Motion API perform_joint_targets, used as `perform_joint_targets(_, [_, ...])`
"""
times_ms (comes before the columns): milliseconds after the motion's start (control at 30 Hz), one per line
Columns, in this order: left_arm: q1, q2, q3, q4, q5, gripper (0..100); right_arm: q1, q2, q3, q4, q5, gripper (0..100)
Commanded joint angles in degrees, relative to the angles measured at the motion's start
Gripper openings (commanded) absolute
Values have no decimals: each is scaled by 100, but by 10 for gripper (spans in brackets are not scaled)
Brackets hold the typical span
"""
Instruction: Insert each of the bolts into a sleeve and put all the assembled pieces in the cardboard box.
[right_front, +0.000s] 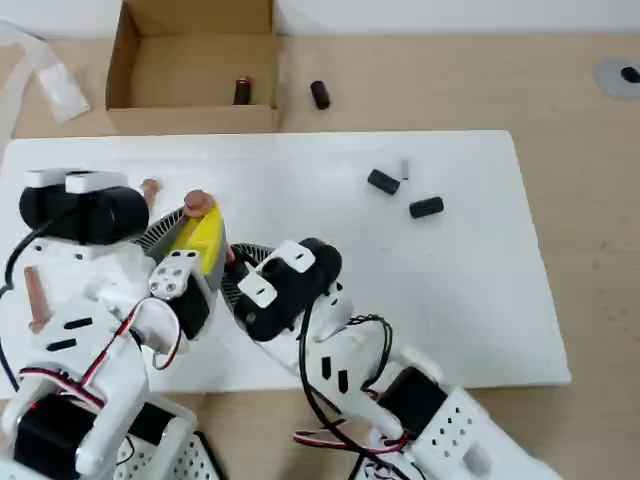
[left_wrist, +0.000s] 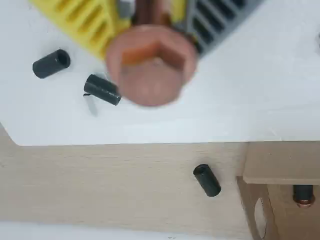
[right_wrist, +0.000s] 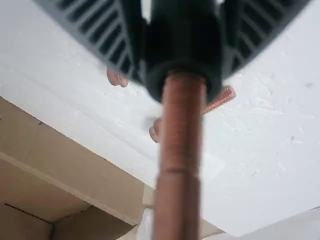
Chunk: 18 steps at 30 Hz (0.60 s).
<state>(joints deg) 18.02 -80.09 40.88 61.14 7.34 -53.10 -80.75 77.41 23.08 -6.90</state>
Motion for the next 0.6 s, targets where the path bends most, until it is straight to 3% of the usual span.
perform_joint_targets(0, [88,22,0,-9,-35,7,-48,-145,-198,-185,18,9])
perform_joint_targets(300, [738,-4,141,35,-62,9,-48,-145,-207,-158,18,9])
perform_joint_targets(433, [747,22,-35,422,-70,16,-40,-145,-215,-149,18,9])
perform_joint_targets(567, [747,31,-387,1108,-44,99,-40,-127,-215,-149,18,9])
